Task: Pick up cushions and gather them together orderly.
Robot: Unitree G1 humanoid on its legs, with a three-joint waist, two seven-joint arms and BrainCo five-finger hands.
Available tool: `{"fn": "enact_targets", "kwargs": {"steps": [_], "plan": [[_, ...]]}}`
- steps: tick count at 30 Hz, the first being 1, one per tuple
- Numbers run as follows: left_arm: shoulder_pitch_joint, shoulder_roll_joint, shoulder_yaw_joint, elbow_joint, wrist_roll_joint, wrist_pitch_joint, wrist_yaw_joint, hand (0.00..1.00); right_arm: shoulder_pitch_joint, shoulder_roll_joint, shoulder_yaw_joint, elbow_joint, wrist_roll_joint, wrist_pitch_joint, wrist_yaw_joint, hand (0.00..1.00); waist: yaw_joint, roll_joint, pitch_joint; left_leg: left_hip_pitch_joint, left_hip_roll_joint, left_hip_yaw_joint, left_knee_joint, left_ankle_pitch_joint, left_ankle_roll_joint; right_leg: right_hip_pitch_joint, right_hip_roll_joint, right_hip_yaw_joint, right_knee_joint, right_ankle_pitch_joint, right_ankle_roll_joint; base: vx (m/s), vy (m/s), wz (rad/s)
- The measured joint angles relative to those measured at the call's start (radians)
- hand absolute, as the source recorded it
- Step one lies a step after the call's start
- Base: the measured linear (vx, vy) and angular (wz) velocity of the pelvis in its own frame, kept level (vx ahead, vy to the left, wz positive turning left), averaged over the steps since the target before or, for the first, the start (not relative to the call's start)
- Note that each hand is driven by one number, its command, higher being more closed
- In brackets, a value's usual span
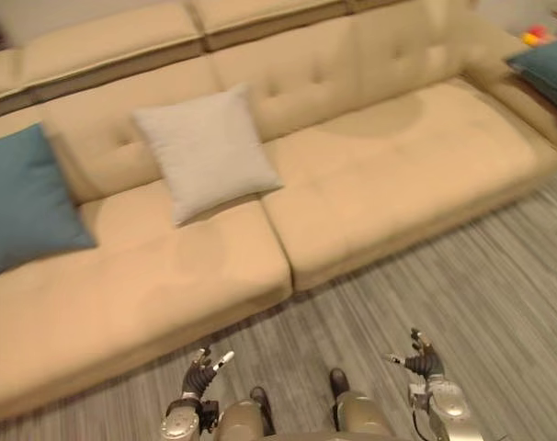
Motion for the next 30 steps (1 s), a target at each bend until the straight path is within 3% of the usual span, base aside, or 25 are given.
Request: {"fn": "enact_targets", "kwargs": {"steps": [1,2,3,4,5,7,9,10,11,12,13,15,17,19,20,21,22,23,24,25,26,27,28,29,30], "plan": [[0.001,0.001,-0.002,-0.010,0.000,0.001,0.002,0.00,-0.024,0.000,0.006,0.003,0.000,0.000,-0.002,0.00,-0.003,-0.002,0.004,0.031,0.023,0.102,-0.004,0.002,0.008,-0.015,-0.019,-0.181,0.008,-0.011,-0.067,0.01,0.014,-2.08],[0.002,0.010,-0.014,-0.019,0.001,0.002,0.001,0.00,-0.036,-0.009,0.013,0.007,0.001,0.000,-0.013,0.00,-0.012,0.010,0.012,0.084,0.041,0.194,-0.014,-0.003,0.010,-0.011,-0.083,-0.405,0.032,-0.036,-0.128,0.04,0.035,-2.06],[0.001,0.010,-0.017,-0.021,0.001,0.002,0.001,0.00,-0.039,-0.010,0.016,0.010,0.001,0.000,-0.017,0.00,-0.010,0.012,0.010,0.106,0.043,0.229,-0.021,-0.005,0.006,-0.009,-0.111,-0.491,0.048,-0.045,-0.144,0.09,0.036,-2.06],[-0.003,0.011,-0.021,-0.039,0.001,0.001,0.001,0.00,-0.040,-0.007,0.024,0.016,0.001,0.000,-0.018,0.00,-0.013,0.015,0.006,0.149,0.056,0.314,-0.024,-0.014,-0.007,0.000,-0.167,-0.673,0.082,-0.062,-0.173,0.12,-0.024,-2.10],[-0.006,0.022,-0.032,-0.039,0.001,0.001,0.001,0.00,-0.043,-0.007,0.042,0.019,-0.001,0.000,-0.018,0.00,-0.010,0.020,0.001,0.185,0.069,0.393,-0.025,-0.026,-0.027,0.010,-0.202,-0.819,0.109,-0.066,-0.177,0.14,-0.071,-2.11],[-0.028,0.031,-0.046,-0.038,0.002,0.002,0.000,0.00,-0.047,-0.003,0.055,0.020,-0.002,0.001,-0.018,0.00,-0.013,0.024,-0.001,0.225,0.073,0.460,-0.029,-0.028,-0.042,0.001,-0.206,-0.877,0.148,-0.086,-0.158,0.17,-0.155,-1.86],[-0.059,0.025,-0.058,-0.037,0.002,0.009,-0.002,0.00,-0.042,-0.001,0.058,0.025,-0.003,0.003,-0.017,0.00,-0.020,0.026,-0.001,0.251,0.101,0.467,0.037,-0.033,-0.057,-0.033,-0.177,-0.798,0.202,-0.123,-0.145,0.25,-0.208,-1.75],[-0.072,0.019,-0.066,-0.038,0.003,0.008,-0.002,0.00,-0.036,-0.002,0.066,0.038,-0.004,0.006,-0.017,0.00,-0.018,0.032,-0.004,0.252,0.162,0.449,0.169,-0.033,-0.058,-0.029,-0.142,-0.733,0.215,-0.148,-0.146,0.28,-0.184,-1.71],[-0.076,0.010,-0.076,-0.038,0.003,0.008,-0.002,0.00,-0.032,-0.004,0.078,0.041,-0.004,0.007,-0.017,0.00,-0.018,0.043,-0.008,0.244,0.218,0.410,0.289,-0.018,-0.033,-0.015,-0.095,-0.691,0.215,-0.162,-0.152,0.30,-0.180,-1.83],[-0.077,0.004,-0.082,-0.038,0.003,0.008,-0.003,0.00,-0.033,-0.004,0.087,0.050,-0.005,0.008,-0.017,0.00,-0.014,0.055,-0.006,0.223,0.269,0.334,0.426,0.030,0.043,0.007,-0.057,-0.642,0.208,-0.177,-0.169,0.30,-0.087,-1.98],[-0.075,-0.005,-0.094,-0.038,0.003,0.008,-0.004,0.00,-0.035,0.006,0.113,0.059,-0.004,0.010,-0.020,0.00,-0.007,0.062,-0.004,0.138,0.273,0.137,0.600,0.104,0.092,0.036,-0.010,-0.564,0.198,-0.194,-0.184,0.29,-0.049,-1.90],[-0.076,-0.020,-0.094,-0.038,0.001,0.008,-0.001,0.00,-0.049,0.010,0.125,0.095,-0.004,0.013,-0.025,0.00,0.010,0.049,0.009,-0.032,0.138,-0.137,0.757,0.010,0.020,0.088,0.005,-0.466,0.190,-0.214,-0.180,0.32,0.070,-1.60],[-0.064,-0.021,-0.095,-0.038,0.001,0.008,0.005,0.00,-0.039,0.020,0.127,0.117,-0.003,0.015,-0.025,0.00,0.035,0.027,0.031,-0.112,0.067,-0.213,0.735,-0.026,0.036,0.169,0.002,-0.414,0.160,-0.229,-0.162,0.37,0.127,-1.02],[-0.050,-0.022,-0.095,-0.039,-0.001,0.008,0.018,0.00,-0.045,0.022,0.144,0.125,0.000,0.015,-0.027,0.00,0.052,0.025,0.042,-0.199,0.006,-0.251,0.594,-0.030,0.045,0.239,-0.017,-0.385,0.120,-0.244,-0.138,0.34,0.161,-0.67],[-0.036,-0.021,-0.095,-0.047,-0.001,0.008,0.022,0.00,-0.057,0.017,0.148,0.125,0.003,0.014,-0.027,0.00,0.058,0.026,0.044,-0.237,-0.036,-0.268,0.437,-0.017,0.025,0.263,-0.036,-0.369,0.101,-0.256,-0.117,0.37,0.229,-0.55],[-0.032,-0.025,-0.093,-0.057,-0.002,0.008,0.028,0.00,-0.071,0.014,0.151,0.127,0.007,0.012,-0.030,0.00,0.082,0.031,0.042,-0.253,-0.067,-0.271,0.208,0.022,-0.029,0.287,-0.047,-0.345,0.078,-0.268,-0.096,0.46,0.278,-0.59],[-0.032,-0.026,-0.092,-0.058,-0.002,0.008,0.031,0.00,-0.072,0.015,0.150,0.128,0.008,0.012,-0.034,0.00,0.096,0.039,0.036,-0.251,-0.067,-0.268,0.118,0.038,-0.054,0.294,-0.043,-0.342,0.067,-0.274,-0.084,0.47,0.270,-0.69],[-0.033,-0.025,-0.089,-0.060,-0.004,0.008,0.040,0.00,-0.078,0.021,0.152,0.134,0.009,0.011,-0.043,0.00,0.117,0.043,0.028,-0.252,-0.070,-0.265,0.079,0.116,0.011,0.311,-0.044,-0.321,0.068,-0.299,-0.057,0.55,0.305,-0.53],[-0.024,-0.018,-0.080,-0.060,-0.010,0.009,0.042,0.00,-0.080,0.040,0.153,0.137,0.007,0.012,-0.043,0.00,0.126,0.013,0.010,-0.253,-0.107,-0.265,0.123,0.125,0.077,0.325,-0.081,-0.307,0.101,-0.343,-0.025,0.59,0.306,-0.44],[-0.020,-0.014,-0.077,-0.060,-0.011,0.009,0.042,0.00,-0.081,0.048,0.153,0.141,0.007,0.011,-0.043,0.00,0.126,-0.015,0.002,-0.252,-0.125,-0.260,0.133,0.111,0.099,0.314,-0.103,-0.306,0.148,-0.359,-0.002,0.64,0.259,-0.09],[-0.023,-0.015,-0.074,-0.056,-0.012,0.017,0.042,0.00,-0.087,0.051,0.146,0.158,0.006,0.011,-0.043,0.00,0.116,-0.046,-0.001,-0.236,-0.158,-0.250,0.165,0.056,0.137,0.244,-0.156,-0.304,0.359,-0.368,0.029,0.63,0.242,0.07],[-0.024,-0.013,-0.079,-0.055,-0.014,0.020,0.042,0.00,-0.099,0.051,0.140,0.171,0.005,0.013,-0.043,0.00,0.111,-0.056,0.005,-0.206,-0.172,-0.240,0.177,0.030,0.150,0.204,-0.187,-0.298,0.499,-0.335,0.055,0.63,0.244,0.15],[-0.021,-0.013,-0.086,-0.054,-0.019,0.023,0.040,0.00,-0.104,0.056,0.136,0.186,-0.001,0.015,-0.042,0.00,0.100,-0.068,0.011,-0.139,-0.199,-0.236,0.179,-0.010,0.175,0.149,-0.236,-0.304,0.694,-0.236,0.065,0.78,0.289,0.08],[-0.009,-0.013,-0.091,-0.054,-0.021,0.028,0.041,0.00,-0.103,0.060,0.130,0.206,-0.009,0.016,-0.039,0.00,0.097,-0.061,0.016,-0.041,-0.215,-0.234,0.166,-0.053,0.187,0.106,-0.279,-0.346,0.878,-0.228,0.017,0.66,0.210,0.00],[-0.004,-0.013,-0.094,-0.056,-0.023,0.029,0.042,0.00,-0.101,0.059,0.130,0.211,-0.012,0.016,-0.038,0.00,0.097,-0.051,0.015,0.003,-0.216,-0.234,0.149,-0.068,0.189,0.088,-0.290,-0.372,0.912,-0.243,-0.008,0.79,0.218,-0.11]]}}
